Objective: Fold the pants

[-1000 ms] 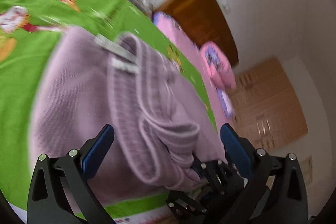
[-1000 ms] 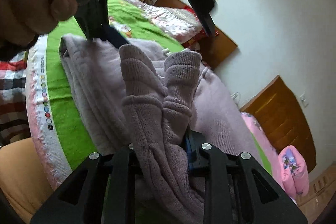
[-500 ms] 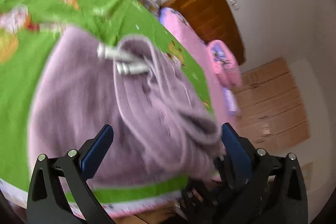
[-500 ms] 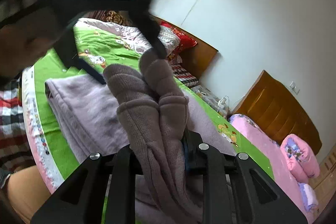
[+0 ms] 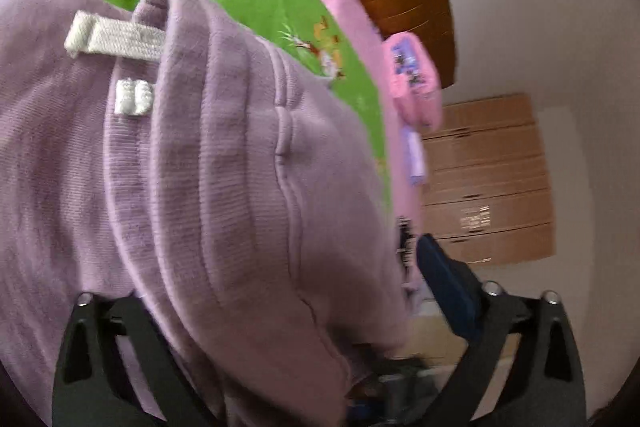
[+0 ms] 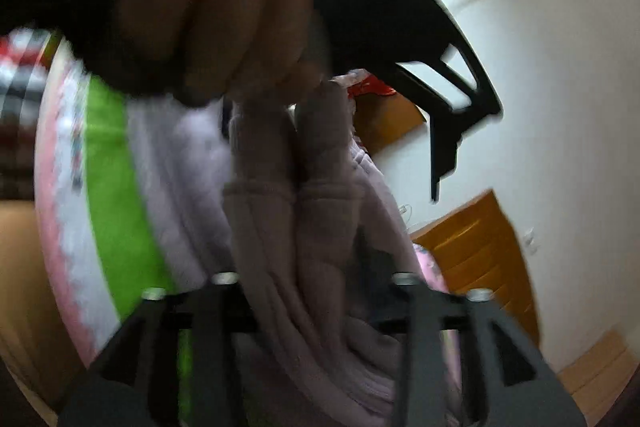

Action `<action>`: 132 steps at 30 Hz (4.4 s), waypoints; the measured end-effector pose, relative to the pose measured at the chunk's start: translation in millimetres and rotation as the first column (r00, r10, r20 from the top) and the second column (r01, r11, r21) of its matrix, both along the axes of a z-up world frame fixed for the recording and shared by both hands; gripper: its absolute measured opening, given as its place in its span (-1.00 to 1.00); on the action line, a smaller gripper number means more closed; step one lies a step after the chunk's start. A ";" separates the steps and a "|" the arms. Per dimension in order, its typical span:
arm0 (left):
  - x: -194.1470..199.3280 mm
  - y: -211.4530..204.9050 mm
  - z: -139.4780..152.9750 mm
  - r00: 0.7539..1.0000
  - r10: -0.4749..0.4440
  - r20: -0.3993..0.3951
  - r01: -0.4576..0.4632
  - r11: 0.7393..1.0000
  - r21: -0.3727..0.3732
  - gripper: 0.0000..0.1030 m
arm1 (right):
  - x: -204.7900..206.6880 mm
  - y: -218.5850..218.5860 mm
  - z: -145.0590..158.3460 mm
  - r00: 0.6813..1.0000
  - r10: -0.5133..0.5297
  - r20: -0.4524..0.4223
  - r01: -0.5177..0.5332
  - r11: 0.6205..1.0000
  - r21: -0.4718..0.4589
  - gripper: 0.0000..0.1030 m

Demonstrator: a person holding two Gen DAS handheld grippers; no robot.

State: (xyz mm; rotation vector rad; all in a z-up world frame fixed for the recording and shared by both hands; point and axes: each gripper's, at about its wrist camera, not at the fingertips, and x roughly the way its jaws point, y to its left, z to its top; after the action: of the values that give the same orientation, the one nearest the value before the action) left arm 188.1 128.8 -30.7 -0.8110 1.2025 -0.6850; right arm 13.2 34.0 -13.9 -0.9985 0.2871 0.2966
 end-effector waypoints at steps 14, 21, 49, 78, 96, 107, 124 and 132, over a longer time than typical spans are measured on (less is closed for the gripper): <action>2.8 -2.7 -11.3 0.999 -0.032 0.033 0.027 0.988 0.153 -0.09 | -30.0 -210.6 39.0 0.879 -0.187 -0.439 0.459 0.583 0.671 0.71; -11.5 -20.6 29.0 0.988 -0.022 0.152 -0.019 0.964 0.264 -0.50 | 19.3 -186.0 7.0 0.809 -0.244 -0.535 0.556 0.616 0.558 0.71; -61.7 115.4 4.8 0.960 0.235 0.152 -0.260 0.949 0.178 -0.12 | 30.7 -165.1 -3.5 0.803 -0.295 -0.518 0.548 0.706 0.449 0.76; -133.3 -12.4 66.9 0.796 -0.114 0.594 -0.327 0.746 0.580 0.82 | 131.1 -174.8 78.6 0.685 0.360 -0.634 0.419 0.517 0.746 0.77; -119.6 -60.7 4.2 0.821 -0.265 0.506 -0.164 0.740 0.653 0.84 | 278.7 -177.5 59.3 0.546 0.413 -0.729 0.603 0.411 0.684 0.82; -122.6 -63.8 5.2 0.819 -0.257 0.514 -0.179 0.736 0.653 0.92 | 337.7 -92.0 22.2 0.407 0.353 -0.842 0.661 0.522 0.538 0.85; -116.5 20.1 27.0 0.868 -0.059 0.493 -0.245 0.812 0.529 0.63 | 344.0 -50.3 44.8 0.401 0.435 -0.806 0.673 0.457 0.581 0.86; -122.3 12.2 27.2 0.852 -0.073 0.518 -0.261 0.799 0.542 0.72 | 276.0 -19.2 56.9 0.307 0.455 -0.836 0.503 0.668 0.548 0.91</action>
State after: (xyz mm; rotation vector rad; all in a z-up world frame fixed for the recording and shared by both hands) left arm 65.9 141.1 -3.5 -0.1224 0.7893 -0.3549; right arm 289.1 14.8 43.0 0.2278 1.2203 0.9285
